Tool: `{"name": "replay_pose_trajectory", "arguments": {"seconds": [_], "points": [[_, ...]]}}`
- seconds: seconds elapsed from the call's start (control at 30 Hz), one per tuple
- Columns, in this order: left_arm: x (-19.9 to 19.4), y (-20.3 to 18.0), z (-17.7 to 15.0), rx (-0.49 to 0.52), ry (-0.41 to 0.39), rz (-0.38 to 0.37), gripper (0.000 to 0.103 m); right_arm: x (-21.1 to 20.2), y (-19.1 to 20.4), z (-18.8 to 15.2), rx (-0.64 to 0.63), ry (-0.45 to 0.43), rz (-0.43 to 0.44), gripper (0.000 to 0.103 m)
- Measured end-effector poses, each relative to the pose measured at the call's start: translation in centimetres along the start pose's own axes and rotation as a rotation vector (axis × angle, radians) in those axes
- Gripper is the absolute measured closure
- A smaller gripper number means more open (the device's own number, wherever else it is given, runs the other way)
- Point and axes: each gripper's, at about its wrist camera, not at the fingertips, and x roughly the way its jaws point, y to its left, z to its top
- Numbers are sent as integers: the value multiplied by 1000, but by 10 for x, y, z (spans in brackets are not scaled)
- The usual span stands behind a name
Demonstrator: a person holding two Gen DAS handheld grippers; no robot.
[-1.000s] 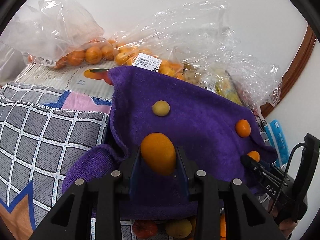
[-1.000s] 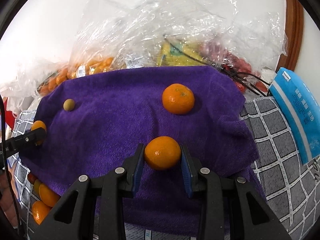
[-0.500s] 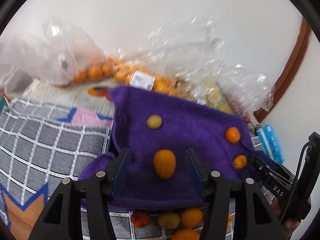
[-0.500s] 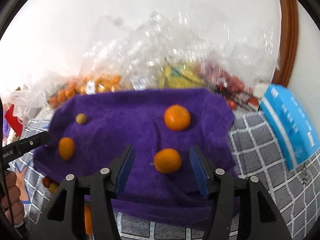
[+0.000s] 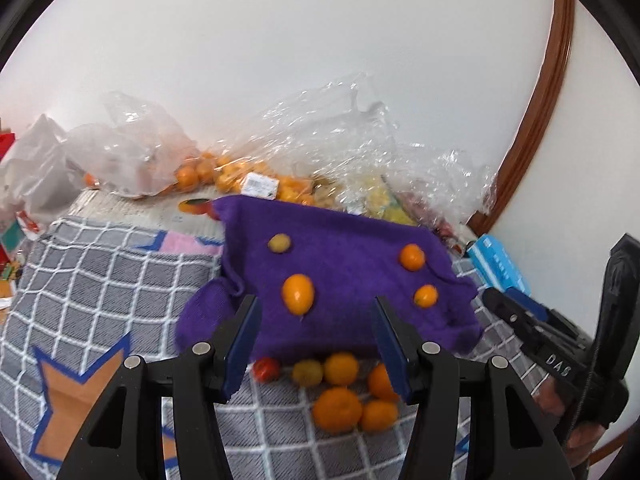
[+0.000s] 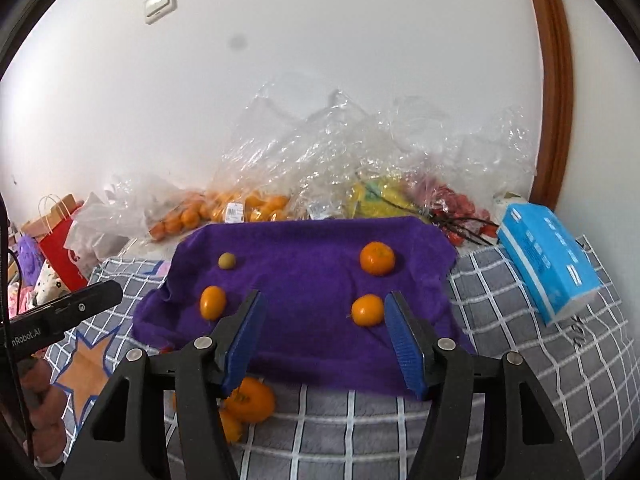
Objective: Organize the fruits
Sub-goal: 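Lift both grippers off the towel back toward the fruit cluster, then grasp a large stemmed orange with the right gripper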
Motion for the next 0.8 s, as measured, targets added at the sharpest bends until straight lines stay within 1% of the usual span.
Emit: {"name": "replay_pose_trajectory", "arguments": {"seconds": [0.1,0.23,0.4,0.6,0.67,0.8], "points": [[-7,9,-10,-8,14,7,49,-6,5,-10,11,11,-13,41],[-18,23,-24,-18,30,19,50,-6,10,-21,27,97,31,42],[-27,43,-43,-48,50,38,50,-10,25,-39,7,106,58,42],[-31,60,-62,-62,81,67,49,-5,45,-57,-37,141,69,50],[-30,67,-67,-77,87,60,49,0,51,-61,-51,152,70,51],[-22,74,-73,-91,112,66,49,14,59,-68,-76,184,51,59]]}}
